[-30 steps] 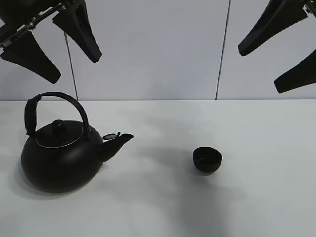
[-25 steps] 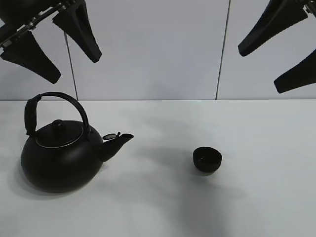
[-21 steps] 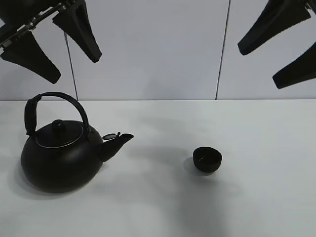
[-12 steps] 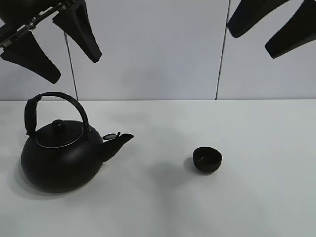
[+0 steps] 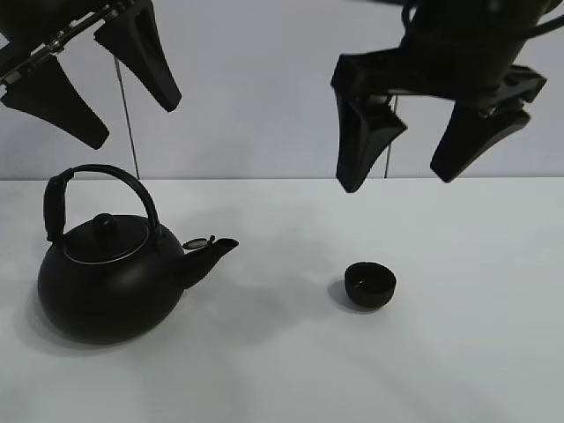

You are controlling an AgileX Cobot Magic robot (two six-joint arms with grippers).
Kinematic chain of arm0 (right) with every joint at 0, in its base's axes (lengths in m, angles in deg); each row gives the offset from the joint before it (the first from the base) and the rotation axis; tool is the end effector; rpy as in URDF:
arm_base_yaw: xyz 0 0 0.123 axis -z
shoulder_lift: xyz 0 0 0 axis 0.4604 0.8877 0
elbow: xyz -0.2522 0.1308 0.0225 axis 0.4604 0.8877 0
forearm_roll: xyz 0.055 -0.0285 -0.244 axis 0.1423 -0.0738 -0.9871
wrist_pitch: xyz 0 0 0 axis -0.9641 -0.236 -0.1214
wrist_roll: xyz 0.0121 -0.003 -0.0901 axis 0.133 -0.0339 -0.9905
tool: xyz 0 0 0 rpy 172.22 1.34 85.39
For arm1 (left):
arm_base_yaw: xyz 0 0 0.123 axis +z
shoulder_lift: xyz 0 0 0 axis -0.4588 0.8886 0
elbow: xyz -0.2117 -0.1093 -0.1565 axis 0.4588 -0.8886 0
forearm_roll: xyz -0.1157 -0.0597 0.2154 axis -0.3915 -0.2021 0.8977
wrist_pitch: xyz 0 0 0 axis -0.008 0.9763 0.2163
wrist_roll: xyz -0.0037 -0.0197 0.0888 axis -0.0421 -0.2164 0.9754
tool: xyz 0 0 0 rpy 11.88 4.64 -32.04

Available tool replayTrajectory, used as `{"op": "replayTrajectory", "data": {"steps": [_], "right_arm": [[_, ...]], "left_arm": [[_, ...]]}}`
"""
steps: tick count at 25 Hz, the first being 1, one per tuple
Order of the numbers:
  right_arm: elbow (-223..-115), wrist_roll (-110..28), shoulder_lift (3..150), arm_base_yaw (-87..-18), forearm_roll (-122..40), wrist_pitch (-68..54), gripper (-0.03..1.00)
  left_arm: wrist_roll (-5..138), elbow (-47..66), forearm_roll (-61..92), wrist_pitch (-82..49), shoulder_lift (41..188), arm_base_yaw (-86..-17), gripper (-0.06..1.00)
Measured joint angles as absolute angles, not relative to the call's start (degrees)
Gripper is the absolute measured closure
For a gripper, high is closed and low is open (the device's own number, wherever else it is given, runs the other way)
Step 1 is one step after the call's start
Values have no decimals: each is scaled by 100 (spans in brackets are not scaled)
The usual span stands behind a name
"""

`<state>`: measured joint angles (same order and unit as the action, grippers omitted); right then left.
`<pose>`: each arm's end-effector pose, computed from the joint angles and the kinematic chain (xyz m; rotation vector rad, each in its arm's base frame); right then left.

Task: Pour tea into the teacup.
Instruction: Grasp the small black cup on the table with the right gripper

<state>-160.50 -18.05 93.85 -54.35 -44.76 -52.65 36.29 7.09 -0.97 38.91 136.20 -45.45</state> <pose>0.2849 0.1513 0.2803 -0.6067 2.7293 0.2175 0.3132 -0.1444 0.2896 0.2476 2.7994 -0.7623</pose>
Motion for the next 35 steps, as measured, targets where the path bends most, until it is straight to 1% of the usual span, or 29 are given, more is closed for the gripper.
{"op": "replayTrajectory", "data": {"steps": [8, 13, 19, 22, 29, 35], "right_arm": [[-16056, -1350, 10347, -5435, -4564, -4884, 32], [-16088, -706, 10609, -5435, -4816, -4717, 32], [-16119, -325, 10925, -5435, -4883, -4582, 32], [-16247, -168, 11096, -5435, -4920, -4626, 32], [-17012, -73, 11731, -5435, -4956, -5084, 32], [-17096, -78, 11949, -5320, -4853, -5184, 32]], "left_arm": [[3629, 709, -97, 3891, 13620, -4545, 41], [3629, 709, -97, 3891, 13620, -4545, 41], [3629, 709, -97, 3884, 13620, -4545, 41], [3629, 709, -97, 3813, 13620, -4545, 41], [3629, 709, -102, 3649, 13620, -4545, 41], [3629, 709, -102, 3602, 13620, -4545, 41]]}}
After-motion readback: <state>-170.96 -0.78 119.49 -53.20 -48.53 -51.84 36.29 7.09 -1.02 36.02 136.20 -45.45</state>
